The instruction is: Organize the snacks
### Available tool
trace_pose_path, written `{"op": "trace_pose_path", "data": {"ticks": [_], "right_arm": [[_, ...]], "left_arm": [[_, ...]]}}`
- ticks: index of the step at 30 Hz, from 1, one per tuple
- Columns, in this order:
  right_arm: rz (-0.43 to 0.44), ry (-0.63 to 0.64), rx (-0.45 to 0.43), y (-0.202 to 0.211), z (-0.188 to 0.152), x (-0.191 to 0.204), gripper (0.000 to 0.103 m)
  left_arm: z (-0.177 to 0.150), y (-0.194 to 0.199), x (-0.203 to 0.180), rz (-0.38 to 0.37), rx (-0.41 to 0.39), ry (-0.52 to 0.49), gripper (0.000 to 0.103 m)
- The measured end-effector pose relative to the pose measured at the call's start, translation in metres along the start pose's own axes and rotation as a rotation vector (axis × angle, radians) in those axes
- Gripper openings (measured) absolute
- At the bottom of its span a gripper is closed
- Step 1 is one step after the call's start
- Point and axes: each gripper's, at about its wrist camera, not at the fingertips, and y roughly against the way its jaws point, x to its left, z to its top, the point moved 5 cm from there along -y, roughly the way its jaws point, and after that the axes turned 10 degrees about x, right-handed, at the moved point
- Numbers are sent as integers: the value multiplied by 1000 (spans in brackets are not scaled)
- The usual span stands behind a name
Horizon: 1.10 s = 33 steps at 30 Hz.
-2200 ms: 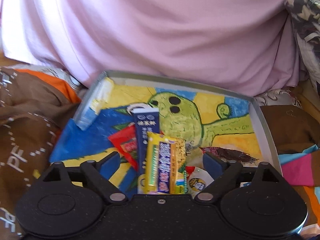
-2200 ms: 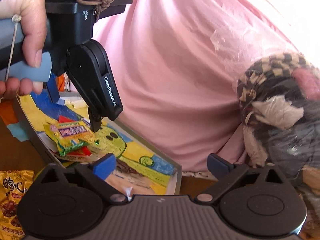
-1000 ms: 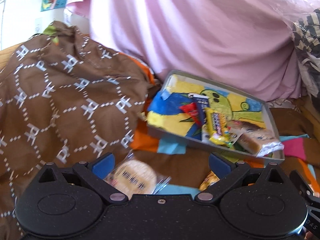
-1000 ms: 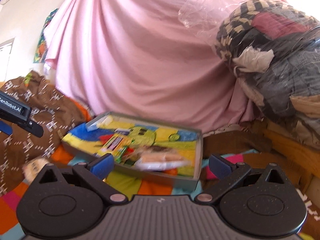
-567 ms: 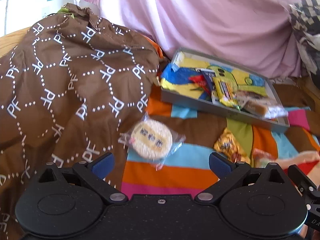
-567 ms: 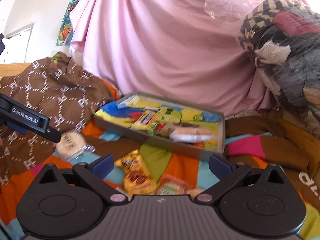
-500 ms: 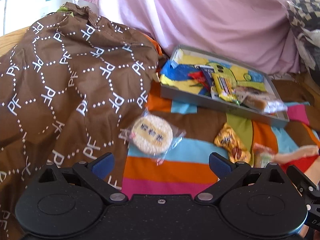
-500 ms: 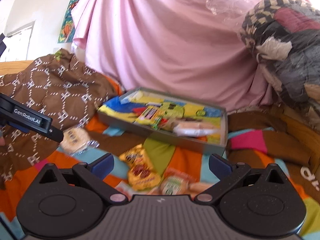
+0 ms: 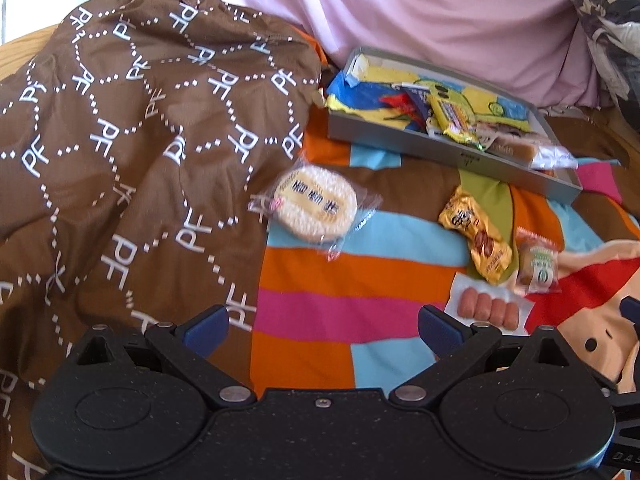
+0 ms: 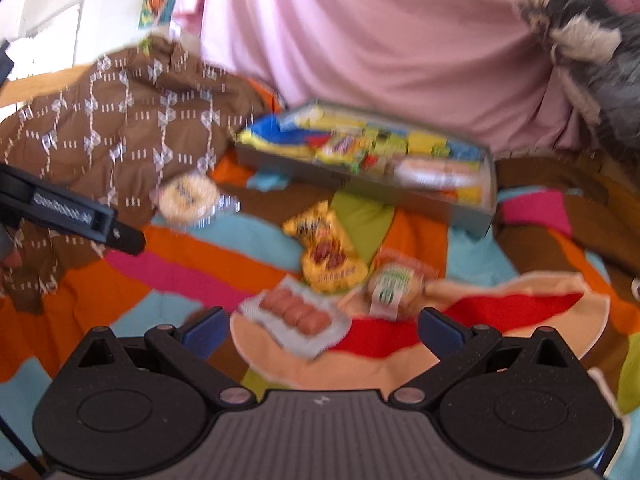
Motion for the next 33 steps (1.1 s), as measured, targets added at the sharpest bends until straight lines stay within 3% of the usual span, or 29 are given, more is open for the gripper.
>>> {"op": "trace_pose_path", "data": {"ticks": [5,15,27,33], "right_arm": [[9,-26,75,-13,-6,-2,103],[-3,-44,105,-22,-5,-12,103],[-59,-14,55,-38,9,-36,103],[-52,-18,-15,-49,25,-52,103]], "left_arm": [[-5,-4,0,1,28,1,101],[-4,-20,-7,7,78,-19,101],[8,-40,-19,18,95,-125,101],[11,-43,-37,-79,74,-203,101]]}}
